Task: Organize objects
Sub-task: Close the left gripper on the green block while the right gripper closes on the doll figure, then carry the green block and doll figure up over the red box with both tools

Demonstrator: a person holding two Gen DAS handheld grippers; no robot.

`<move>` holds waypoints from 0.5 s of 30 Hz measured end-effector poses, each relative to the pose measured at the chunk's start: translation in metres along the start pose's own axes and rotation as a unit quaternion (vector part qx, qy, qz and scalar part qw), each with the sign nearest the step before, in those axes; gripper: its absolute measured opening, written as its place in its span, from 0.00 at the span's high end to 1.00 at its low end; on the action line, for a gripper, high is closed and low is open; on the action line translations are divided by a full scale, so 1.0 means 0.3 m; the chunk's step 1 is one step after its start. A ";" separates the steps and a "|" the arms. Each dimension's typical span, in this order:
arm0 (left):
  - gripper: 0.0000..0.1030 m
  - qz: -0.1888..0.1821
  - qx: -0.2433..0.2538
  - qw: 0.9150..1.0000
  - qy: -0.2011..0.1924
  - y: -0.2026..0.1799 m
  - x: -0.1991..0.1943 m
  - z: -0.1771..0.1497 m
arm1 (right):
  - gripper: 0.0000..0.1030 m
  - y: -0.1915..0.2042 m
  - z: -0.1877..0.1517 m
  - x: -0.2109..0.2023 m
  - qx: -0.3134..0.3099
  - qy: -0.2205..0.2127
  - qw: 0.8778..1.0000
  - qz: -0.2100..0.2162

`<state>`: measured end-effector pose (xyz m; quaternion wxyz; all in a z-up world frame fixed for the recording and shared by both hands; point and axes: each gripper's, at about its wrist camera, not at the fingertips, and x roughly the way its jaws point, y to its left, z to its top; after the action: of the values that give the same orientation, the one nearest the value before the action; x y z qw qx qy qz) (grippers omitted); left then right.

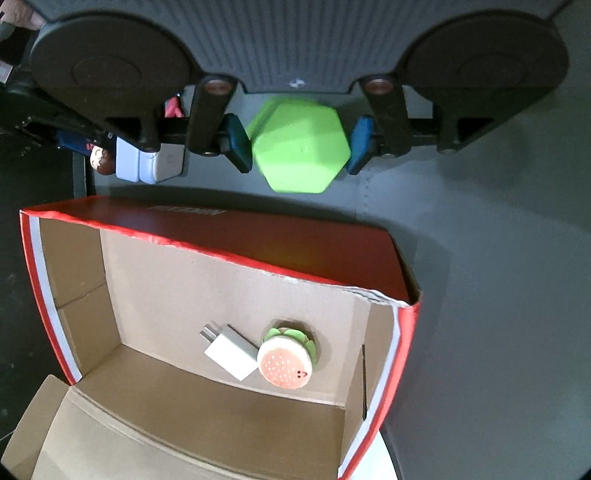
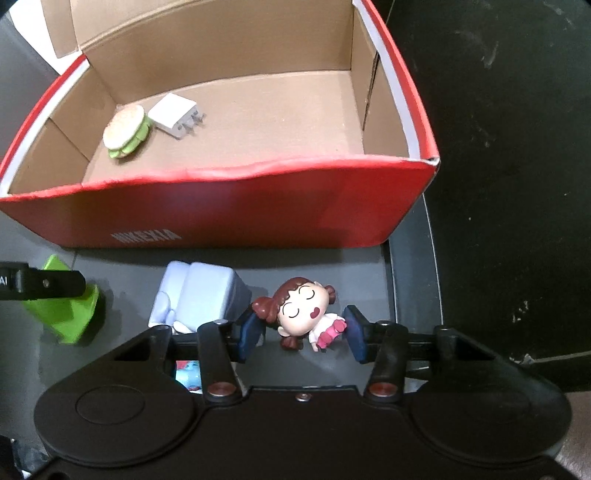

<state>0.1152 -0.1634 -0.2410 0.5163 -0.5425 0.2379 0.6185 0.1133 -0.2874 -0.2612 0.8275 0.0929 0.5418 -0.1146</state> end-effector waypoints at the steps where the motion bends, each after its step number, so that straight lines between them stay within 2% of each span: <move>1: 0.50 0.000 0.000 1.000 -0.001 -0.001 -0.007 -0.002 | 0.54 -0.001 0.003 -0.006 0.003 -0.003 1.000 0.002; 4: 0.54 -0.001 0.000 1.000 -0.005 -0.005 -0.030 -0.006 | 0.54 -0.008 0.012 -0.025 0.015 -0.013 1.000 0.009; 15: 0.54 0.007 0.010 1.000 -0.025 -0.023 -0.127 -0.016 | 0.54 -0.019 0.020 -0.113 0.031 -0.046 0.998 0.036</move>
<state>0.1186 -0.1795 -0.2056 0.5228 -0.5198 0.2349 0.6335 0.1038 -0.2914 -0.2280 0.8517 0.1320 0.4961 -0.1056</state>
